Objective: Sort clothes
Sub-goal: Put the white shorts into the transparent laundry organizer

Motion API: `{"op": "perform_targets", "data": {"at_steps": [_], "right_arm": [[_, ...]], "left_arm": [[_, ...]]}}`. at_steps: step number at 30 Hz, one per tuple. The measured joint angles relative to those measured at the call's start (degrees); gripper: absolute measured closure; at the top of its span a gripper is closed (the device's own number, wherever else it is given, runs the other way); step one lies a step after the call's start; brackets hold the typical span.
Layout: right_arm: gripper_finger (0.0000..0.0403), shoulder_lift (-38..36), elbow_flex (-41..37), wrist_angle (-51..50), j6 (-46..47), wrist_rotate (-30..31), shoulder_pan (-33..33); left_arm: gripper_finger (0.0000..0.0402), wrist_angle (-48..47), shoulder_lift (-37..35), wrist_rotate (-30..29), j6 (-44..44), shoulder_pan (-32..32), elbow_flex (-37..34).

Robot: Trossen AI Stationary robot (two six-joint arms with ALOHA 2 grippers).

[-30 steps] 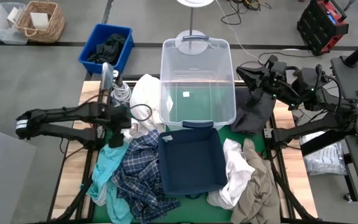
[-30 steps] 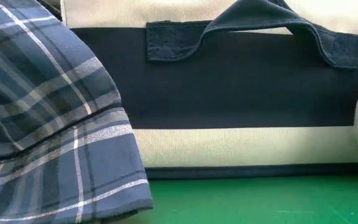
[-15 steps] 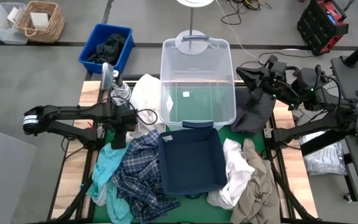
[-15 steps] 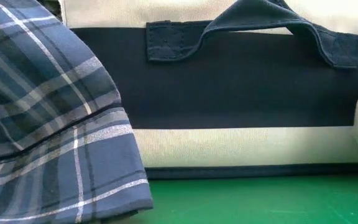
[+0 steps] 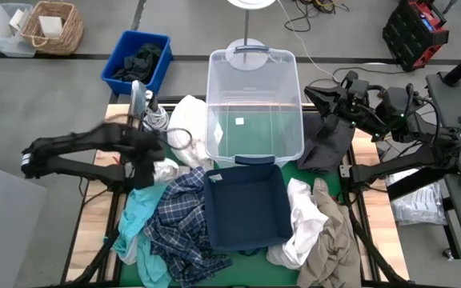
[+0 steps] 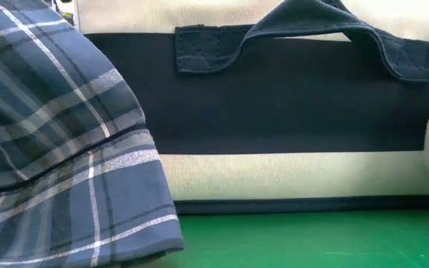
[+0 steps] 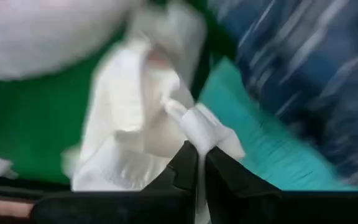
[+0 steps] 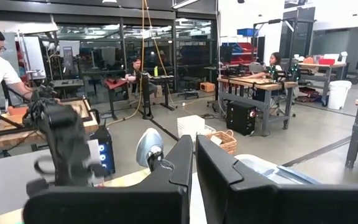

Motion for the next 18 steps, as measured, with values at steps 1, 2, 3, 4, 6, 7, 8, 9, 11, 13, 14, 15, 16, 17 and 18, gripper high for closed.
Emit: {"op": "perform_targets", "data": {"at_steps": [1,2,3,4,6,7,8,9,11,13,14,15,16,17,18], "right_arm": [[0.0390,0.0,0.0,0.0,0.0,0.0,0.0],[0.0390,0.0,0.0,0.0,0.0,0.0,0.0],[0.0390,-0.1,0.0,-0.1,-0.2,0.0,0.0],[0.0390,-0.1,0.0,-0.1,-0.4,0.0,0.0],[0.0390,-0.1,0.0,-0.1,-0.6,0.0,0.0],[0.0390,-0.2,0.0,-0.1,-0.6,0.0,0.0],[0.0390,-0.2,0.0,-0.1,-0.6,0.0,0.0],[0.0390,-0.2,0.0,-0.1,-0.6,0.0,0.0],[0.0390,-0.2,0.0,-0.1,-0.7,0.0,0.0],[0.0390,-0.2,0.0,-0.1,-0.8,0.0,0.0],[0.0390,-0.2,0.0,-0.1,-0.8,0.0,0.0],[0.0390,-0.2,0.0,0.0,-0.8,0.0,0.0],[0.0390,-0.2,0.0,0.0,-0.8,0.0,0.0],[0.0390,-0.2,0.0,0.0,-0.8,0.0,0.0],[0.0390,-0.2,0.0,0.0,-0.8,0.0,0.0]], "left_arm": [[0.0401,-0.3,-1.1,0.3,-0.8,0.0,2.4],[0.0401,-0.6,-2.1,0.9,-1.6,0.0,4.8],[0.0401,-0.6,-2.9,1.2,-2.5,0.0,7.5],[0.0401,-0.4,-3.6,1.2,-3.2,0.0,10.2],[0.0401,-0.4,-4.5,1.0,-4.5,0.0,15.9],[0.0401,-0.2,-4.6,0.5,-5.0,0.0,18.8],[0.0401,0.0,-4.7,-0.7,-5.3,0.0,21.7],[0.0401,0.6,-4.6,-2.1,-5.4,0.0,24.6],[0.0401,3.5,-4.2,-5.0,-5.3,0.0,30.0],[0.0401,9.0,-3.5,-6.8,-4.4,0.0,34.7],[0.0401,12.0,-3.0,-7.1,-3.4,0.0,36.9],[0.0401,15.0,-2.4,-7.2,-2.1,0.0,38.7],[0.0401,17.8,-1.7,-7.4,-0.9,0.0,40.6],[0.0401,20.7,-0.9,-7.8,0.3,0.0,42.4],[0.0401,23.4,0.1,-8.0,1.8,0.0,43.9]]}}
